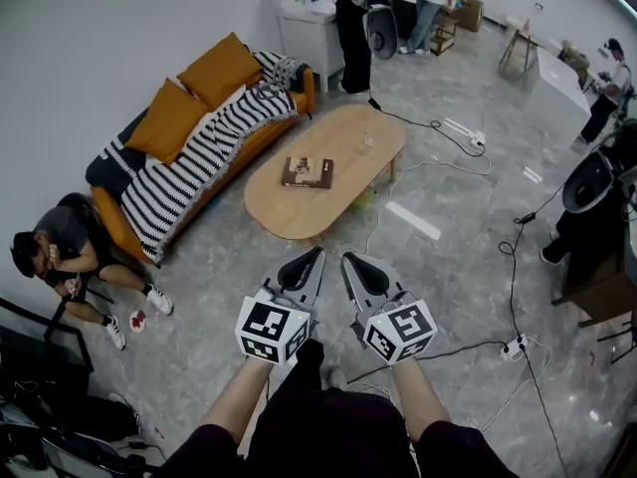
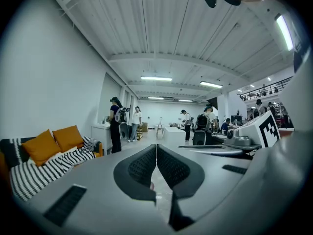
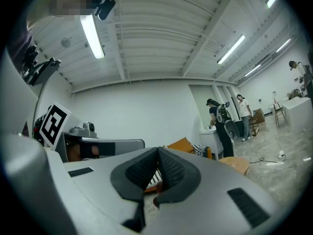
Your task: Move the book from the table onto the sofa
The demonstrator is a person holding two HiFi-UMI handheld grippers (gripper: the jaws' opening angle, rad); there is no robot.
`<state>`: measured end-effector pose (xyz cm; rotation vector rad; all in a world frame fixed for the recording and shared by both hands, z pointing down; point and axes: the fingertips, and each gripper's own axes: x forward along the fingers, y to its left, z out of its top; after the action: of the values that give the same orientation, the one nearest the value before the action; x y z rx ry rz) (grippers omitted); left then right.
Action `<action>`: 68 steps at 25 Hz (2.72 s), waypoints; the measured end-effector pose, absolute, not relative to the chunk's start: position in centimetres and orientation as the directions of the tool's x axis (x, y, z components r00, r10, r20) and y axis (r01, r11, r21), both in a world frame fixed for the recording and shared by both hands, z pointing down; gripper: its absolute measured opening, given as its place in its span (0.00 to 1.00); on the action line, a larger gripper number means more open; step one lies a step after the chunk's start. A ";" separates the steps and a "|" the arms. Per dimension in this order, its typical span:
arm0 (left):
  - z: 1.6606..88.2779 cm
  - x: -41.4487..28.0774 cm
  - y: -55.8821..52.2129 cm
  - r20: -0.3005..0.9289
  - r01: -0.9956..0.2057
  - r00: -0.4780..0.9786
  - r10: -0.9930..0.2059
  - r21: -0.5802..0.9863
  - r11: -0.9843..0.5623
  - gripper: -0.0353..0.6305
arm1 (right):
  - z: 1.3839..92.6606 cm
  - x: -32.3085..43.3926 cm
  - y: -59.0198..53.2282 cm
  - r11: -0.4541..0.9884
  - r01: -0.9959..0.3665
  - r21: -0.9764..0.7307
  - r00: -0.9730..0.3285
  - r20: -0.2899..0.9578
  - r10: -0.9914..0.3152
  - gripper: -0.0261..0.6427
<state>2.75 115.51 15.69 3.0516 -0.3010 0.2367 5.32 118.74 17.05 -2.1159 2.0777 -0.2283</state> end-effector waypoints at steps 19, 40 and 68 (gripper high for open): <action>18.7 7.7 102.1 0.193 -0.194 0.966 -0.174 0.089 -0.977 0.08 | 19.6 10.4 105.5 -0.044 -0.962 -0.268 0.038 0.024 -0.999 0.07; 19.8 10.9 90.9 0.223 -0.134 0.969 -0.108 0.103 -0.986 0.08 | 20.1 13.6 94.6 -0.123 -0.953 -0.278 0.108 0.071 -0.992 0.07; 24.0 27.8 75.0 0.295 -0.237 0.937 -0.188 0.142 -0.961 0.08 | 24.1 31.4 78.5 -0.062 -0.935 -0.348 0.027 0.104 -0.994 0.07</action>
<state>27.77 75.05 24.02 2.9181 -0.3228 0.4191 31.39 78.46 24.06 -2.1117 2.0161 -0.4772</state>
